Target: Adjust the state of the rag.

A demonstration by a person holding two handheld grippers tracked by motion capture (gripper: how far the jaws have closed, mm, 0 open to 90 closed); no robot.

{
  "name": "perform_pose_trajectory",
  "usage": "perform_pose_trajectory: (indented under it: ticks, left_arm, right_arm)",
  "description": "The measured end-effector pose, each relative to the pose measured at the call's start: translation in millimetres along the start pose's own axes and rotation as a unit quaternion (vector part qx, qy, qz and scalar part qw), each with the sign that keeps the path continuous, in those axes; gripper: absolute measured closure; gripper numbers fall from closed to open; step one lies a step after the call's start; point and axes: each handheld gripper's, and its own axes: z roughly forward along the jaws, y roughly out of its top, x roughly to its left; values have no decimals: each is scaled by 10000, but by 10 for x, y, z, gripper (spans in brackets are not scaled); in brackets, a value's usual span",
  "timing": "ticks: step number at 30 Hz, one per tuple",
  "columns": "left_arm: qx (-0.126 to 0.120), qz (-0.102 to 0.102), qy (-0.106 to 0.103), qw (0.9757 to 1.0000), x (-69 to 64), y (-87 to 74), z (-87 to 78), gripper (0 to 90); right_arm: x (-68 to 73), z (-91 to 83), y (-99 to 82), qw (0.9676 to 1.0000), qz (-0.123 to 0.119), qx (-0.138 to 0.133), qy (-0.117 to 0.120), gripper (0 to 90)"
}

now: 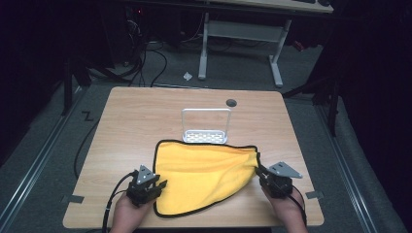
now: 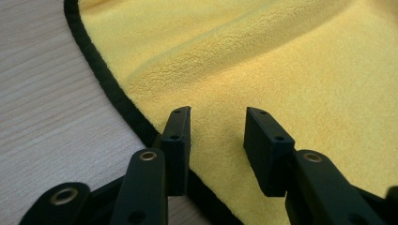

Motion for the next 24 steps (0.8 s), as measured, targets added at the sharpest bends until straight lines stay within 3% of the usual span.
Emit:
perform_pose_trajectory:
  ticks: [7,10,14,17,19,22,24]
  left_arm:
    - [42,29,45,10000,-7,18,11,620]
    - [26,-20,48,10000,1,25,19,620]
    - [73,-35,55,10000,-6,35,14,618]
    - [31,-72,-48,10000,-45,37,-19,611]
    - [15,-5,-111,9999,-81,34,-41,609]
    - [72,99,-125,9998,-104,35,-29,607]
    - [107,101,-128,9998,-97,41,-3,606]
  right_arm:
    - [-96,-431,-90,9988,223,-385,-217,756]
    - [-157,-498,-86,9980,339,-461,-268,750]
    - [-159,-395,-123,9991,312,-246,-146,740]
    - [-133,-324,-180,9994,256,-54,-204,725]
    - [-170,-315,-331,9988,340,201,-291,723]
    - [-210,-276,-435,9978,323,431,-375,709]
    - [-275,-202,-463,9968,478,554,-326,706]
